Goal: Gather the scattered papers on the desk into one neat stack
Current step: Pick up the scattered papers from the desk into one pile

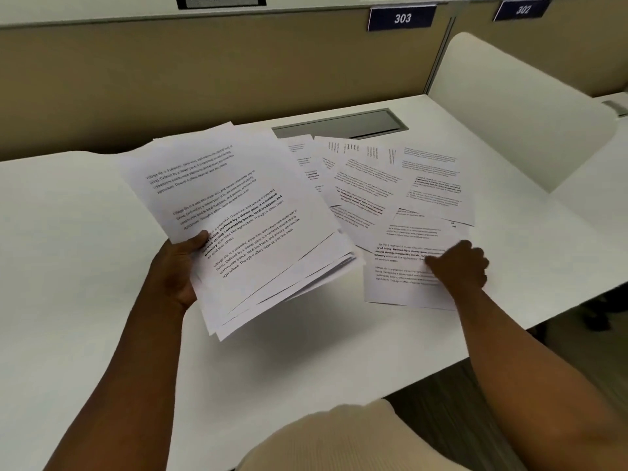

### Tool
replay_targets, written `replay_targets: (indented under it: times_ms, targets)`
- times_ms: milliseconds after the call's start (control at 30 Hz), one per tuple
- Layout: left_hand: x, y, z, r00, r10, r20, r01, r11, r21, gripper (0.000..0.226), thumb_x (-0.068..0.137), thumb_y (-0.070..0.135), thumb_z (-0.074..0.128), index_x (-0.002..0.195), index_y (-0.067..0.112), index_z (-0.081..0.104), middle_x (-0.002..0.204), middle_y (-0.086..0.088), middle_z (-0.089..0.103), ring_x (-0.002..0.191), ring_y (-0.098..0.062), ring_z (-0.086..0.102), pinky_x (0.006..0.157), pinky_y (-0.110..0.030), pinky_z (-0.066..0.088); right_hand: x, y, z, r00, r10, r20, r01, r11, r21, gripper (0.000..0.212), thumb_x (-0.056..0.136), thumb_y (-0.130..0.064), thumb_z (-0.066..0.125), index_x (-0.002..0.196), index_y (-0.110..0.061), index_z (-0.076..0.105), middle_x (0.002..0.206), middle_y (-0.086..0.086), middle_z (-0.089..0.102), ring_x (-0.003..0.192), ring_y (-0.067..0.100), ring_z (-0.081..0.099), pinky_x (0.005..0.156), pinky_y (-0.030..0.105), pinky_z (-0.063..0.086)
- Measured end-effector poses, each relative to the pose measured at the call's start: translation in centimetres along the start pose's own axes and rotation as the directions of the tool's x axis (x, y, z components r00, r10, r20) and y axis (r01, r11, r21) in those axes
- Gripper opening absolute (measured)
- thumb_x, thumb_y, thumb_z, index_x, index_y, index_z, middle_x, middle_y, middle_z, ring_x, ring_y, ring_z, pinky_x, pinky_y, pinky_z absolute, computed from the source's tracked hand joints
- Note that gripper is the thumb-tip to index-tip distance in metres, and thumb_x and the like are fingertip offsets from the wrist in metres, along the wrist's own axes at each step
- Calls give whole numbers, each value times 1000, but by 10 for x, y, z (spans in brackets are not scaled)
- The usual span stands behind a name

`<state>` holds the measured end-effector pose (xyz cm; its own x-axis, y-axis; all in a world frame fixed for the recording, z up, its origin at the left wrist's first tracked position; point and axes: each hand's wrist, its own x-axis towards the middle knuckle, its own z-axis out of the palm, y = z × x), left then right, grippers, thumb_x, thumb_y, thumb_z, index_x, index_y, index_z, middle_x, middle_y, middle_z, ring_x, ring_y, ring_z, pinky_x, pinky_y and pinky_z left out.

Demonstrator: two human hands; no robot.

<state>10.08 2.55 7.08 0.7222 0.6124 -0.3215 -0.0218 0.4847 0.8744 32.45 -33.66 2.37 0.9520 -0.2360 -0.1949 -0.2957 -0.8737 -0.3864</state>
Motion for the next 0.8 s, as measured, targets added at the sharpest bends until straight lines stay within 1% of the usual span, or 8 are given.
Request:
replay_targets:
  times_ms: [67, 167, 233, 367, 500, 567, 667, 800]
  targets:
    - [3, -1, 2, 1000, -9, 3, 9, 1000, -4, 42, 95, 3, 50, 137, 10, 51, 87, 4, 77, 78, -11, 74, 62, -27, 60, 10, 10, -7, 987, 125, 98, -122, 992, -37, 93, 72, -51, 77, 136, 0, 33, 138, 23, 37, 131, 40, 34, 103, 53, 34]
    - [6, -5, 4, 999, -27, 29, 28, 1000, -8, 44, 95, 4, 51, 138, 11, 51, 92, 2, 77, 81, -13, 74, 64, -29, 60, 16, 16, -13, 982, 129, 140, -115, 988, -104, 105, 69, -58, 76, 138, 5, 27, 138, 21, 39, 131, 38, 34, 105, 48, 32]
    - [7, -6, 6, 999, -33, 32, 34, 999, -10, 44, 95, 4, 50, 138, 11, 51, 95, 1, 77, 82, -14, 74, 65, -30, 61, 19, 19, -14, 986, 102, 133, -88, 990, -107, 101, 69, -57, 78, 134, 6, 32, 134, 20, 45, 129, 38, 38, 105, 46, 37]
    - [11, -8, 6, 998, -50, 32, 50, 998, -27, 46, 93, 3, 53, 137, 14, 52, 121, -8, 68, 92, -18, 73, 71, -34, 61, 15, 18, -13, 989, 68, 131, -57, 995, -85, 83, 69, -52, 80, 125, 2, 51, 127, 20, 57, 121, 39, 52, 94, 44, 45]
    - [11, -6, 6, 999, -36, 18, 37, 999, -26, 45, 93, 1, 52, 136, 14, 53, 107, -3, 73, 87, -16, 73, 68, -33, 61, 3, 13, -18, 997, 57, 54, -53, 996, -70, 52, 78, -35, 75, 116, -3, 58, 121, 20, 61, 113, 40, 57, 87, 43, 47]
    - [10, -6, 6, 999, -24, 23, 25, 999, -37, 43, 94, 1, 51, 135, 13, 53, 99, 0, 76, 85, -15, 74, 66, -32, 61, -2, 8, -23, 1000, -7, 10, 8, 998, -63, 37, 84, -22, 64, 116, -4, 59, 122, 21, 60, 113, 41, 57, 88, 42, 47]
    - [9, -4, 5, 999, -21, 29, 23, 998, -52, 43, 94, 2, 50, 136, 14, 52, 101, 0, 76, 88, -15, 74, 69, -31, 61, -8, -1, -39, 985, -170, -30, 169, 985, -23, 33, 86, -18, 59, 117, -7, 60, 125, 21, 59, 114, 41, 56, 91, 40, 46]
    - [10, -1, 0, 999, -43, 7, 43, 996, -76, 45, 93, 6, 55, 137, 13, 53, 122, -8, 68, 100, -21, 71, 80, -37, 60, -21, -22, -85, 918, -363, -157, 357, 932, -69, 36, 87, -21, 63, 119, -5, 63, 124, 23, 60, 114, 43, 55, 93, 41, 45]
